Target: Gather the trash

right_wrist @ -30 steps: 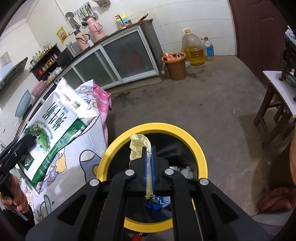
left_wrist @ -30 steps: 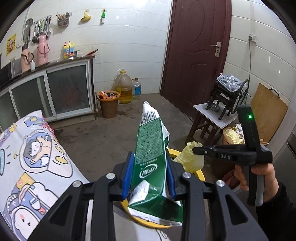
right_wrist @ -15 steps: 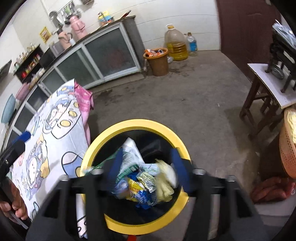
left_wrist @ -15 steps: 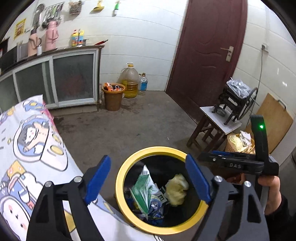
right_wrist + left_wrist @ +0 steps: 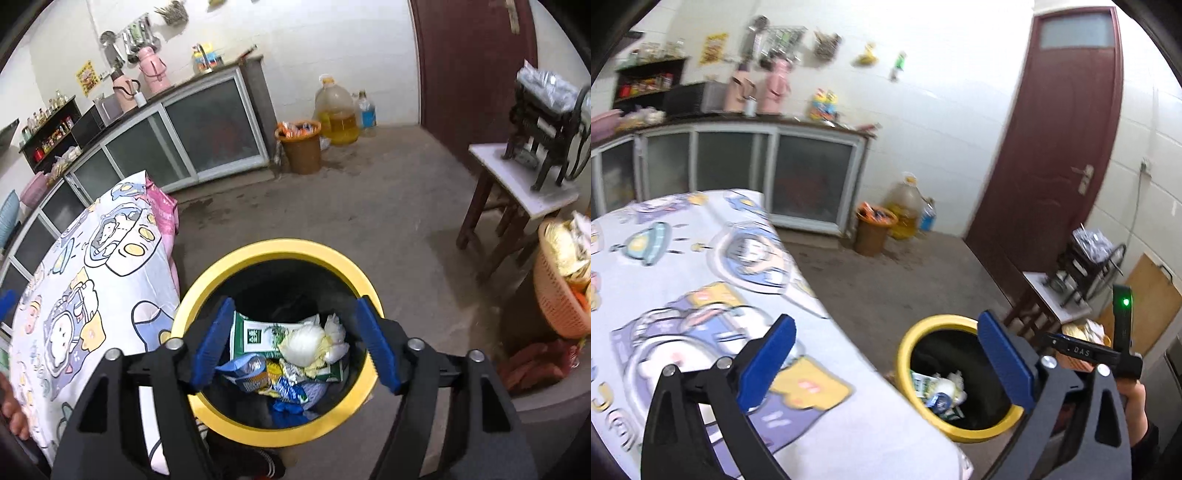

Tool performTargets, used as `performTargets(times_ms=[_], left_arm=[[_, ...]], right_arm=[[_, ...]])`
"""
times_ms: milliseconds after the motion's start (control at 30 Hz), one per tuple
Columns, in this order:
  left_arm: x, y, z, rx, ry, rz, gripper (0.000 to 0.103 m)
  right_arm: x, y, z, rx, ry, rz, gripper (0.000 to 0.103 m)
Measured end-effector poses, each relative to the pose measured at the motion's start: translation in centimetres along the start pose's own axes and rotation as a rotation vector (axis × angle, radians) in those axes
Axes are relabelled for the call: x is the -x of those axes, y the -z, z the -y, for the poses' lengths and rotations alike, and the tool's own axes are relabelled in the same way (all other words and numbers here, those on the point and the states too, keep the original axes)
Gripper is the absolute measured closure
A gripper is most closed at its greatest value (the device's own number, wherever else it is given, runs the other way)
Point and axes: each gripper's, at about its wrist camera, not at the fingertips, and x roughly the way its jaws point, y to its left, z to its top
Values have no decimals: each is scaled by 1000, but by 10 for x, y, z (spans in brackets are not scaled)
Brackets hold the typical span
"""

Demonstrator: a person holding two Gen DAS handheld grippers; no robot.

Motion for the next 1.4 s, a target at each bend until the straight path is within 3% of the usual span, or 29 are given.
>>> performTargets(times_ms=[133, 233, 367, 467, 600, 700, 967, 1100, 1267, 1400], left_arm=[[51, 7, -18, -3, -80, 89, 8], [90, 17, -29, 3, -135, 137, 8], [126, 34, -41, 47, -256, 156, 8], [154, 55, -48, 59, -378, 182, 8], [182, 80, -53, 64, -527, 234, 8], [200, 98, -59, 93, -657, 237, 8], [226, 129, -79, 171, -684, 165, 8], [216, 138, -73, 137, -707, 141, 8], [203, 142, -75, 184, -630, 139, 8], [194, 146, -79, 213, -676, 99, 8]], right_arm=[[19, 10, -26, 18, 44, 131, 13], [34, 20, -52, 61, 56, 217, 9], [58, 38, -89, 118, 25, 340, 8], [76, 59, -122, 179, -46, 407, 8], [97, 91, -168, 232, -142, 453, 8], [107, 111, -202, 299, -162, 429, 8], [116, 152, -234, 302, -151, 468, 8], [113, 162, -232, 266, -148, 444, 8], [112, 172, -227, 262, -102, 474, 8], [109, 171, -224, 256, -88, 474, 8]])
